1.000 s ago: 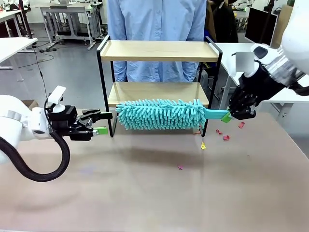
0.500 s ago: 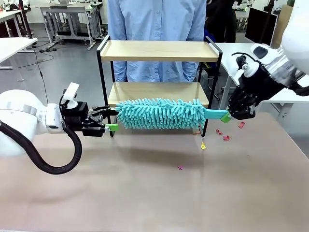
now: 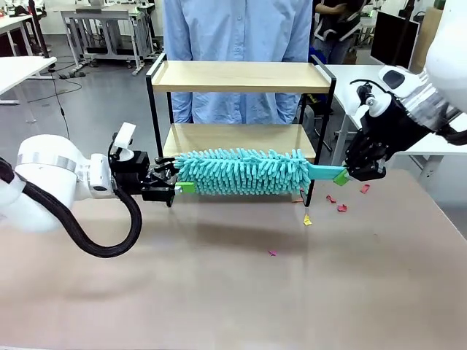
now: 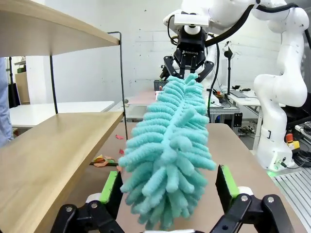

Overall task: Clean the shelf.
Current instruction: Hand the Duster back to the human.

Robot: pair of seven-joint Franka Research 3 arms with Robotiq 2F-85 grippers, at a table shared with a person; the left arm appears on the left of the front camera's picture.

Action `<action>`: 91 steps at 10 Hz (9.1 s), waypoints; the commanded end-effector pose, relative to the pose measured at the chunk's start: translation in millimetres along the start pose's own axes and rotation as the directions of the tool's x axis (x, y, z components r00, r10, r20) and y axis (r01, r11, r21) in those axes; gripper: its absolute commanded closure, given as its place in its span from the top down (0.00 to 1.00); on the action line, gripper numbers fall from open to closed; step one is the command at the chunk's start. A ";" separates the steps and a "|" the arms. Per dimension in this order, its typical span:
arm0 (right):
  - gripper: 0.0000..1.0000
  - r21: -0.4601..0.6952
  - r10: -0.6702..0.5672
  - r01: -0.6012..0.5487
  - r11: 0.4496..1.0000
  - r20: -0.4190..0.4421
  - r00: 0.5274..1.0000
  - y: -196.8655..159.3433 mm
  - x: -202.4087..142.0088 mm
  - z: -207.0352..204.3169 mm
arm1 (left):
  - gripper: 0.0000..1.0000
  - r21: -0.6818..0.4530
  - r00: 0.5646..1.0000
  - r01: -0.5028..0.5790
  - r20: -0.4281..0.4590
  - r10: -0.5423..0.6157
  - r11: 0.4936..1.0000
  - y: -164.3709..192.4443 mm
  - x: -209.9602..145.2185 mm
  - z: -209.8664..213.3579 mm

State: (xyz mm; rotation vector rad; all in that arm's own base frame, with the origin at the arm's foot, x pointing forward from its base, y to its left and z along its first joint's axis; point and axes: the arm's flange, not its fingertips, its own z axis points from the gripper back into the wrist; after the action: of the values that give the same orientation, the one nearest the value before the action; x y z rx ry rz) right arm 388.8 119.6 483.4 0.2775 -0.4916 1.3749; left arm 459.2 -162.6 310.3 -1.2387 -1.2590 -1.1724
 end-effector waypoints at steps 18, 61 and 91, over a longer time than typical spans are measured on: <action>0.66 0.003 -0.001 0.001 1.000 0.000 1.000 1.4 -0.9 -0.7 | 0.00 -0.098 0.998 -0.067 0.010 0.068 0.993 -2.8 -0.9 -16.0; 1.00 -0.089 -0.277 0.427 0.900 0.639 0.718 31.7 -157.6 161.7 | 0.17 0.966 0.978 -0.166 0.187 -0.093 0.198 -91.3 28.5 237.0; 1.00 -0.089 -0.277 0.427 0.900 0.639 0.718 31.7 -157.6 161.7 | 1.00 0.871 0.915 -0.396 0.348 0.203 0.291 -116.2 112.5 297.5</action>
State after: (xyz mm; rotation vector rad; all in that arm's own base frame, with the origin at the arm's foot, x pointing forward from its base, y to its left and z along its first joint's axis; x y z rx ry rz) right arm 308.9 -86.1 544.3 0.6043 -1.0443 0.7896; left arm 391.8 141.2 385.0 -0.5414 -1.4230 0.0574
